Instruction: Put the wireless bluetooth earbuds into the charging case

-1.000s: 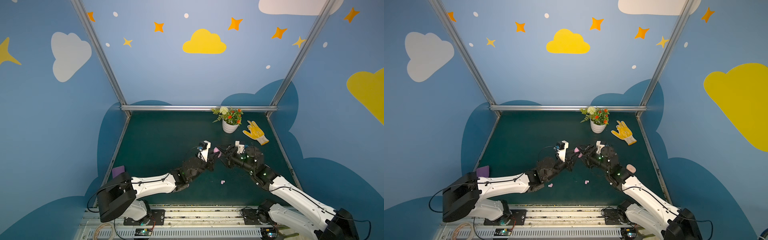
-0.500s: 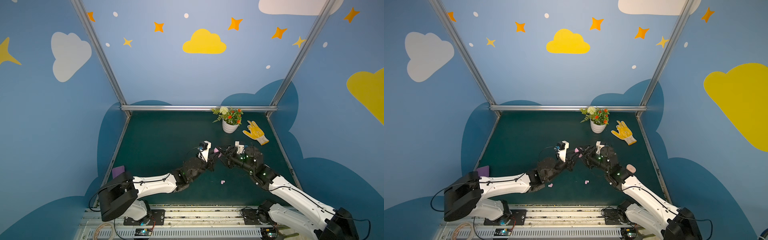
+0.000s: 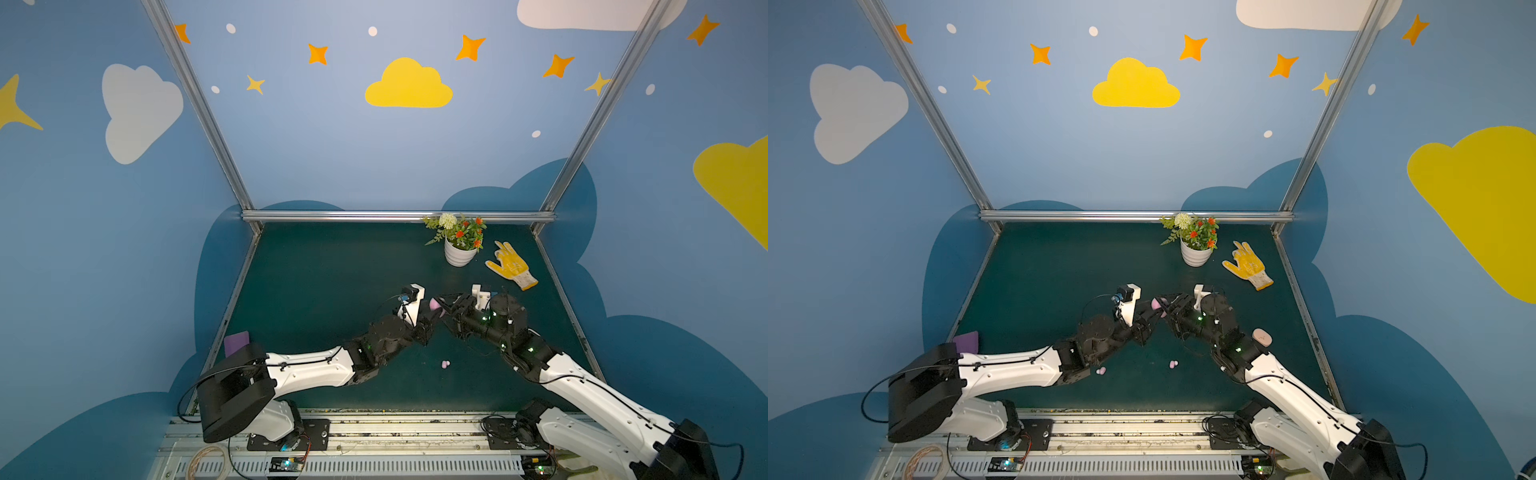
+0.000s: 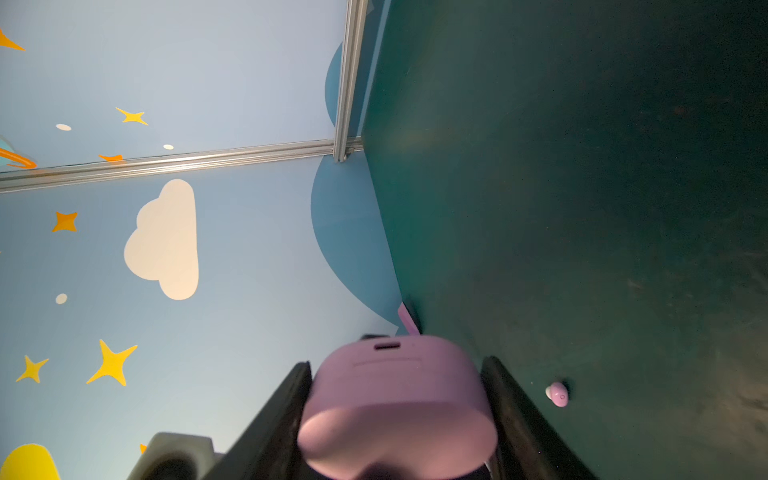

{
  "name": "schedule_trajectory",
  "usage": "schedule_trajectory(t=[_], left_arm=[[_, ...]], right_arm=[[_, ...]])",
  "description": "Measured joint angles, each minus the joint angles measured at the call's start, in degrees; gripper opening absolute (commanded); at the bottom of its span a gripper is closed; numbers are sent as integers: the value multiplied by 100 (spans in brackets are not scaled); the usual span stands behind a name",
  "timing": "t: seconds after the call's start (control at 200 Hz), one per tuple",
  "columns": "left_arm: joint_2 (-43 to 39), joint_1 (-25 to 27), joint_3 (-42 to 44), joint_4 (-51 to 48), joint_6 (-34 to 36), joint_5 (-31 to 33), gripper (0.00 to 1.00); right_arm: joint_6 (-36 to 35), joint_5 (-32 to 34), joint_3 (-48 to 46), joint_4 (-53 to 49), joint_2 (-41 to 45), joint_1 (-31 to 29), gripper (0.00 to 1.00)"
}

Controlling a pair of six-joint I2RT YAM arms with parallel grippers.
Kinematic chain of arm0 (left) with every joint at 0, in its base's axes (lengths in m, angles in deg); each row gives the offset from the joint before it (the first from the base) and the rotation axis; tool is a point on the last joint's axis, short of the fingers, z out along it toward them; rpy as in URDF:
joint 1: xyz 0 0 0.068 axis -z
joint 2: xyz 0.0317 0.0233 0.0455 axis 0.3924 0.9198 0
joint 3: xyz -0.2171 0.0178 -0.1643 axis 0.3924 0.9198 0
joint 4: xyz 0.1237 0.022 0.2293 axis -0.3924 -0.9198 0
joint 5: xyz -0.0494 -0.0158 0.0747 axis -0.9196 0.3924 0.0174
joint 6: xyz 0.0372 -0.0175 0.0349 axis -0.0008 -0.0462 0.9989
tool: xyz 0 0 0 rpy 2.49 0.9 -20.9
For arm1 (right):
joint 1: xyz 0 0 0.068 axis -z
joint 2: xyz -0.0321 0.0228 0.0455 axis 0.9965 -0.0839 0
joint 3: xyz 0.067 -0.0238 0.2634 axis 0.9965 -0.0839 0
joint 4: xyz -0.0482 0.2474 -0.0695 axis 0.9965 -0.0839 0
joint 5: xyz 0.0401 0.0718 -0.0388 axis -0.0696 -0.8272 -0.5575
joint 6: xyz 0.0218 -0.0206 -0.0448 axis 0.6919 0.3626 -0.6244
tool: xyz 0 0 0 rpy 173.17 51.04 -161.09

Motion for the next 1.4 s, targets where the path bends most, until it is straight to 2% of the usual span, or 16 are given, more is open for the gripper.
schedule_trajectory(t=[0.08,0.185,0.375,0.546,0.721,0.896,1.056,1.397], left_arm=[[-245,2,66,-271,42,98,78],[-730,0,160,-787,151,177,100],[-1464,-42,83,-2214,780,-55,100],[-1733,-315,-243,-3620,1646,-970,100],[-1661,-671,-754,-4553,2503,-1893,100],[-1344,-686,-1202,-4977,3386,-2765,100],[-968,-686,-1443,-5233,3934,-3351,99],[-872,-686,-1449,-5117,4258,-3716,97]], right_arm=[[-103,-31,0,-177,44,61,50],[-352,-168,9,-490,79,201,49],[-1174,-682,328,-1502,81,492,48],[-2105,-1331,896,-2308,-63,621,47],[-2924,-1906,1270,-2935,-442,616,46],[-3506,-2133,1591,-3460,-713,496,46],[-3718,-2170,1762,-3595,-804,319,46],[-3707,-2181,1768,-3510,-966,22,46]])
